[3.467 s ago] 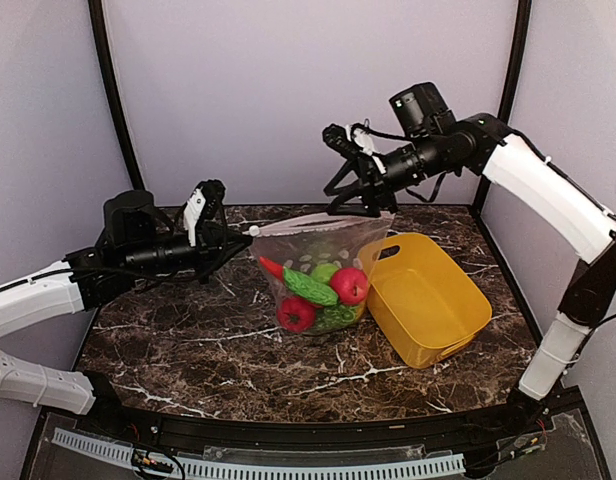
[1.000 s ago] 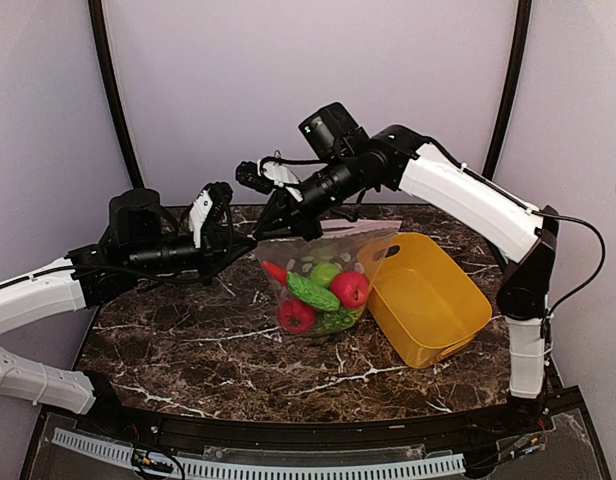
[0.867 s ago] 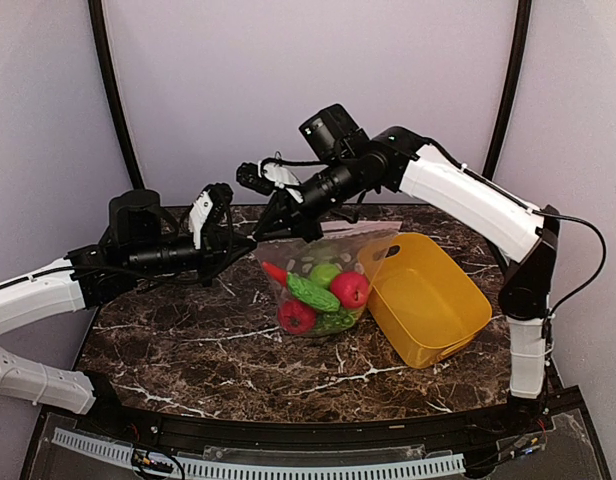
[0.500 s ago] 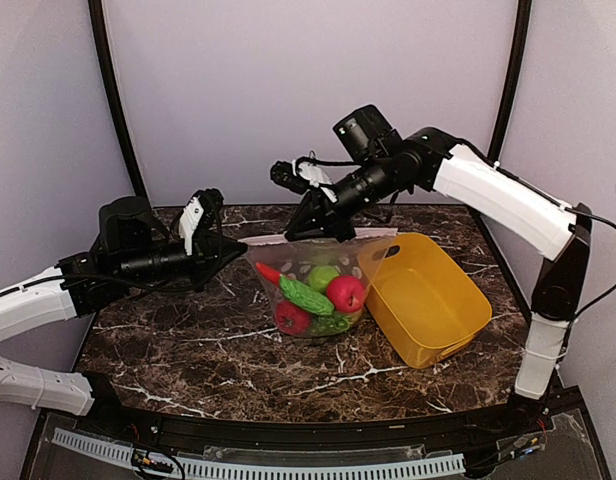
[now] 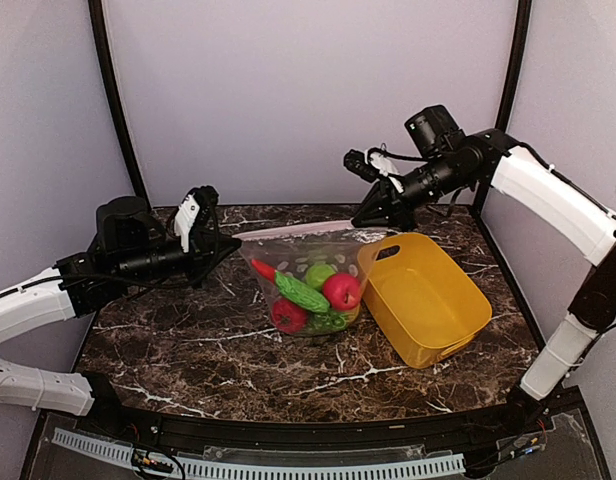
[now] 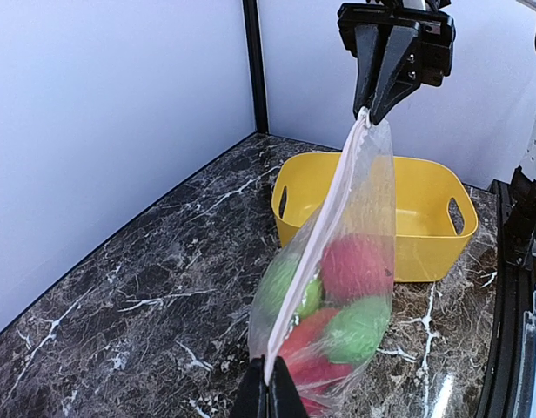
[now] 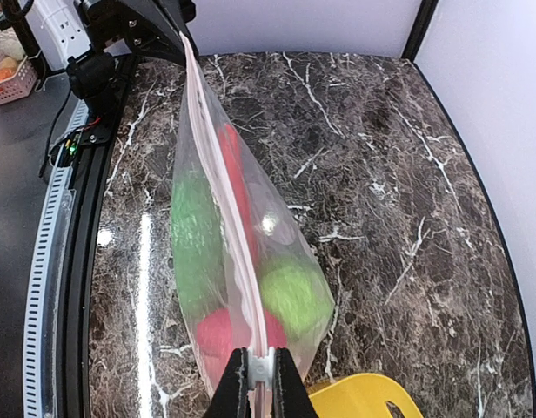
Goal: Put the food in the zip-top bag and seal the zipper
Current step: Unzip the zipper from the zipper food storage bag.
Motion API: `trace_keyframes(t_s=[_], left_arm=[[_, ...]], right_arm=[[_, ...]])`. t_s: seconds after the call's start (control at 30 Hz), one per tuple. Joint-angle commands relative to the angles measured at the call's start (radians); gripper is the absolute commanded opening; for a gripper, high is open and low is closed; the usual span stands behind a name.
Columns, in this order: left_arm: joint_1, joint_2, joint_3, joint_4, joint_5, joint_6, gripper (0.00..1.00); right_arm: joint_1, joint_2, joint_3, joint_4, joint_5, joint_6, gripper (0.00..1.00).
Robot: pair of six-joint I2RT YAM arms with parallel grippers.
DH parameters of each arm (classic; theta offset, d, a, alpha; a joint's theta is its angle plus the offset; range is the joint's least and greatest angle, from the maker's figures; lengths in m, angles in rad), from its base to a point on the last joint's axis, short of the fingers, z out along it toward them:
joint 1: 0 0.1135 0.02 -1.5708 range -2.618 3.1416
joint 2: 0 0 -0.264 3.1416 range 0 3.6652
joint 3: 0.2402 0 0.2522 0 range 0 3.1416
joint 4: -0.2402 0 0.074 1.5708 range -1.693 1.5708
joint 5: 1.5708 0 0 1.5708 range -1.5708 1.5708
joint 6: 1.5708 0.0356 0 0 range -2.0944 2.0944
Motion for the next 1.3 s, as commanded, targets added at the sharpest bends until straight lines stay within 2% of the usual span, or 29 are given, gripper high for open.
trace_keyframes(t_s=[0.0,0.27,1.0,1.27], left_arm=[[0.024,-0.013,-0.014,-0.023,-0.056,0.002,0.01],[0.030,0.004,-0.015,-0.006,-0.045,-0.009,0.01],[0.029,0.002,-0.011,0.008,-0.011,-0.020,0.01],[0.029,-0.016,-0.007,-0.021,-0.044,-0.006,0.01]], right_arm=[[-0.076,-0.063,-0.044,-0.062,0.054,-0.017,0.00],[-0.110,-0.102,-0.081,-0.064,0.046,-0.015,0.00],[-0.104,-0.035,0.000,-0.091,-0.053,-0.020,0.00],[-0.104,-0.009,0.030,-0.113,-0.051,-0.021,0.00]])
